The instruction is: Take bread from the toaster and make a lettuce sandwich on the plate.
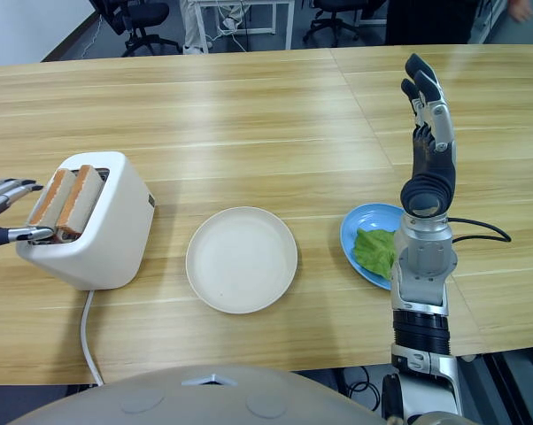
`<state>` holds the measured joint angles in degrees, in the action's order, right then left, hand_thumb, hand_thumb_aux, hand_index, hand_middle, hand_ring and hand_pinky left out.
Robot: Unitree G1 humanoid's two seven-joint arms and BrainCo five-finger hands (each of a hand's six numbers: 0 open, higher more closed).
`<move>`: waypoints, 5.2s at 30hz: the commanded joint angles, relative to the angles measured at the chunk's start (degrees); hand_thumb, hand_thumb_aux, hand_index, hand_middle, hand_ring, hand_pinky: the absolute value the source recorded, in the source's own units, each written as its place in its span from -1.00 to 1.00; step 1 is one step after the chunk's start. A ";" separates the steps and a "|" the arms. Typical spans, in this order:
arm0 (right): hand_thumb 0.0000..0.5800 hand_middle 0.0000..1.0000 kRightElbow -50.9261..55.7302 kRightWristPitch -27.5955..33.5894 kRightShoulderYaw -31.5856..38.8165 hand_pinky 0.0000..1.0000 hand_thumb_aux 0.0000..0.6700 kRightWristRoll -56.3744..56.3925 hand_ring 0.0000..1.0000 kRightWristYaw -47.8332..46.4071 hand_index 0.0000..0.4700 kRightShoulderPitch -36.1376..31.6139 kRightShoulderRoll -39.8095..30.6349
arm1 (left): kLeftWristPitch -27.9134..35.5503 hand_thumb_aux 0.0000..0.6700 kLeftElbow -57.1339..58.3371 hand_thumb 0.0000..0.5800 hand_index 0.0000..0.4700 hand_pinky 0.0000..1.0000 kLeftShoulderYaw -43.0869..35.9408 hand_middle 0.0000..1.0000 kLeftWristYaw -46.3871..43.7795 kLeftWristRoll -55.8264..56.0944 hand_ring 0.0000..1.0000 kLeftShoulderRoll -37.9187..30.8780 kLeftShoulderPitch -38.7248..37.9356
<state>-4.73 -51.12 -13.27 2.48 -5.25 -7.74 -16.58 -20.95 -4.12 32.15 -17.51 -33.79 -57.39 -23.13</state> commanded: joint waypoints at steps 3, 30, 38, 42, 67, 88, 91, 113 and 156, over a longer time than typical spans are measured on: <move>-1.00 -1.00 -0.38 0.25 -0.43 -1.00 -1.00 0.55 -1.00 -0.51 -1.00 0.06 -0.63 | 0.56 -1.00 0.49 -1.00 -1.00 -1.00 -1.96 -1.00 -1.07 0.55 -1.00 -0.09 0.08; -1.00 -1.00 -0.94 0.79 -1.21 -1.00 -1.00 0.61 -1.00 -0.58 -1.00 1.61 -0.84 | 12.74 1.00 0.00 1.00 0.96 -1.00 -8.41 -1.00 -4.50 15.03 -1.00 9.65 9.89; -1.00 -1.00 -0.96 0.69 -1.16 -1.00 -1.00 0.22 -1.00 -0.40 -1.00 1.89 -0.62 | 15.09 1.00 1.70 1.00 0.96 -1.00 -7.49 -1.00 -3.99 20.53 -1.00 11.87 12.88; -1.00 -1.00 -0.87 0.51 -1.11 -1.00 -1.00 -0.21 -1.00 -0.32 -1.00 2.18 -0.40 | 14.01 1.00 1.57 1.00 0.96 1.00 -7.96 1.00 -3.44 21.39 1.00 12.42 12.93; -1.00 -1.00 1.44 -0.88 -1.05 -1.00 -1.00 -1.72 -1.00 0.50 -1.00 1.07 -0.01 | 10.99 1.00 -5.26 1.00 0.96 1.00 -3.54 1.00 8.75 23.54 1.00 15.96 22.17; -1.00 -1.00 4.92 -2.52 0.18 -1.00 -1.00 -2.90 -1.00 1.44 -1.00 -1.64 1.10 | 3.13 1.00 -10.92 1.00 0.96 1.00 -25.20 1.00 8.22 9.93 1.00 18.07 38.87; -1.00 -1.00 5.68 -2.83 0.28 -1.00 -1.00 -2.64 -1.00 1.43 -1.00 -2.30 0.95 | 1.77 1.00 -9.20 1.00 0.96 1.00 -31.78 1.00 8.55 3.86 1.00 20.15 41.30; -1.00 -1.00 4.39 -2.65 0.23 -1.00 -1.00 -1.11 -1.00 1.16 -1.00 -2.22 0.27 | -4.46 1.00 5.24 1.00 0.96 1.00 -59.52 1.00 18.47 -23.01 1.00 27.67 32.79; -1.00 -1.00 20.86 6.23 -8.75 -1.00 -1.00 -38.16 -1.00 6.74 -1.00 9.84 -31.36 | 2.39 -1.00 -27.12 -1.00 -1.00 -1.00 -19.22 -1.00 18.11 29.95 -1.00 41.98 38.01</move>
<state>14.66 -46.17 -24.20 -28.52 -0.32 1.03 -46.21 -18.30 -29.84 10.70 -1.07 -6.15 -16.16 14.30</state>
